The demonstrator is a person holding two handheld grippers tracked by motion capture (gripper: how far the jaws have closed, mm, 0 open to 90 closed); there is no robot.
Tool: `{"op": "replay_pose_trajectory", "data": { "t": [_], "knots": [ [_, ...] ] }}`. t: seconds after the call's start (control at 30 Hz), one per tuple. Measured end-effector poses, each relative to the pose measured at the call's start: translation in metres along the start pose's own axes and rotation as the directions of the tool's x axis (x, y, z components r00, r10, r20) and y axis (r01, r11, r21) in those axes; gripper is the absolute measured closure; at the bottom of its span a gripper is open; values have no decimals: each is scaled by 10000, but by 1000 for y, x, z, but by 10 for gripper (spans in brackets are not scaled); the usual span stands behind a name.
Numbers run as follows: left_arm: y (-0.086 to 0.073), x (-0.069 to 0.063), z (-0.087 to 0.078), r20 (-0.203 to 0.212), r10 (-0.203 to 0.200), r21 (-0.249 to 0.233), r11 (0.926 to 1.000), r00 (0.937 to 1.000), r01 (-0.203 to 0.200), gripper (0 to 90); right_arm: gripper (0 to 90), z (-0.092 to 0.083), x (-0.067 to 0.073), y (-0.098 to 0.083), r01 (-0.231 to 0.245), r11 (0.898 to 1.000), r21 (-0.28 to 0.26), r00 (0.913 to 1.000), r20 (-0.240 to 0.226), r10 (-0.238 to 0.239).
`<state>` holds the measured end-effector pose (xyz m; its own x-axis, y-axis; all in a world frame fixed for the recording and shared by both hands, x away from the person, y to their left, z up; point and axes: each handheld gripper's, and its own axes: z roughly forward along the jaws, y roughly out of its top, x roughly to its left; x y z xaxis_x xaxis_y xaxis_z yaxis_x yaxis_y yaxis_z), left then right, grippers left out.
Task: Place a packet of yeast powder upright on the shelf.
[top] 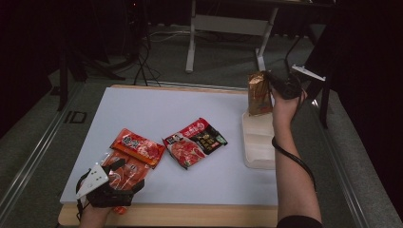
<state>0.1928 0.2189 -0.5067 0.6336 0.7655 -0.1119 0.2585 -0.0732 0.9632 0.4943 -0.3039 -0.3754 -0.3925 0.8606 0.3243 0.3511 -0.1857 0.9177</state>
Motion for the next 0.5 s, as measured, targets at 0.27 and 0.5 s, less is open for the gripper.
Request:
{"op": "replay_pose_trajectory", "data": {
  "t": [0.27,0.5],
  "knots": [
    [0,0,0,-11,-17,-9,10000,10000,17,27,886,9,-7,-10,-248,9997,-50,9993,270,249],
    [0,0,0,-23,15,7,10000,10000,-15,27,885,5,-16,-25,-642,9975,307,9953,744,618]
  ]
}}
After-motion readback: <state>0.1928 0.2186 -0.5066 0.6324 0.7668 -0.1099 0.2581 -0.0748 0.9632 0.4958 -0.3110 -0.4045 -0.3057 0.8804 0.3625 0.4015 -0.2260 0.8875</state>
